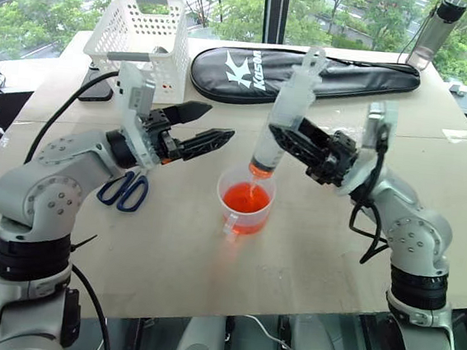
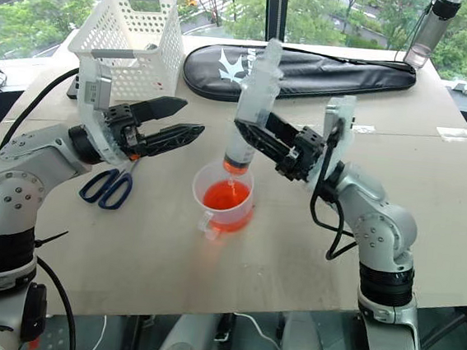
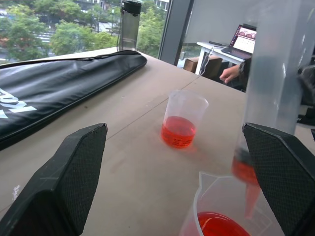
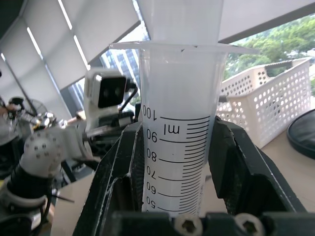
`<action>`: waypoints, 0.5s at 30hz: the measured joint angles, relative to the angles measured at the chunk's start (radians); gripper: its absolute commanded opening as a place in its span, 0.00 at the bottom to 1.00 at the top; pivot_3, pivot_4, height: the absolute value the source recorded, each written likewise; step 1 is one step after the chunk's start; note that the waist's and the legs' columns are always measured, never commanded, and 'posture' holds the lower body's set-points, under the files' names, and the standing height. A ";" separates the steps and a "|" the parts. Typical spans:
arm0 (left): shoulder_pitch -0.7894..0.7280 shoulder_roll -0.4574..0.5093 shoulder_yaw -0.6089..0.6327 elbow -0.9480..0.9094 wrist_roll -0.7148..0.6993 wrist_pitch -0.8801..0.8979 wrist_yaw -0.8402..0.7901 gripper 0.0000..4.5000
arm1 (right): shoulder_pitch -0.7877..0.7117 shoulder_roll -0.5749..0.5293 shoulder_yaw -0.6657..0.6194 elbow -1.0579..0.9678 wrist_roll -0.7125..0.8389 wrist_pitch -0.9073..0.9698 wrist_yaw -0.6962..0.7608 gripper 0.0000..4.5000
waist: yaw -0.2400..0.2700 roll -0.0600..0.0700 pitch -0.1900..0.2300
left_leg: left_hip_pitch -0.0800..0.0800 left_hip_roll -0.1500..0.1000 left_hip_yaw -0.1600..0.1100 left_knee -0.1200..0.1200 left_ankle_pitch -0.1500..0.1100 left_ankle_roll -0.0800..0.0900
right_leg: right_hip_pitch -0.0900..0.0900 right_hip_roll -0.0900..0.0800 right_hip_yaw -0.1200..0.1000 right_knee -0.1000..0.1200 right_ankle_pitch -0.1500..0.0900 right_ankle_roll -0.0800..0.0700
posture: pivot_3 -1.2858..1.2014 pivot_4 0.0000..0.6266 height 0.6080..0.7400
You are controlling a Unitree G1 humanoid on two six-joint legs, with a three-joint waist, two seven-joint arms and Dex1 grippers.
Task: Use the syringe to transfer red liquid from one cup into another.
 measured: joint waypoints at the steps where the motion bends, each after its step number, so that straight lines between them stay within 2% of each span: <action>1: -0.003 -0.005 0.001 0.000 -0.007 0.002 0.010 1.00 | -0.003 0.000 -0.019 -0.002 0.024 0.007 -0.025 0.32 | 0.000 0.000 0.000 | 0.000 0.000 0.000 0.000 0.000 0.000 | 0.000 0.000 0.000 0.000 0.000 0.000 | 0.52 0.24 0.88; 6: -0.065 -0.041 0.011 -0.005 -0.069 0.029 0.082 1.00 | -0.070 -0.075 -0.111 -0.002 0.031 -0.004 -0.121 0.32 | 0.005 0.000 0.000 | 0.000 -0.001 0.000 0.000 0.000 0.000 | 0.000 -0.001 -0.001 0.000 0.000 0.000 | 0.52 0.24 0.88; 10: -0.173 -0.071 -0.001 -0.004 -0.080 0.051 0.183 1.00 | -0.101 -0.196 -0.137 0.023 -0.121 -0.059 -0.168 0.32 | 0.005 0.000 0.000 | -0.001 -0.001 0.000 0.000 0.000 0.000 | 0.000 0.000 0.000 0.000 0.000 0.000 | 0.52 0.24 0.88; 15: -0.288 -0.110 -0.065 0.026 -0.072 0.076 0.214 1.00 | -0.110 -0.244 -0.117 0.110 -0.270 -0.122 -0.175 0.32 | 0.002 0.000 0.000 | -0.001 -0.001 0.001 0.000 0.000 0.000 | 0.000 0.000 0.000 0.000 0.000 0.000 | 0.52 0.24 0.88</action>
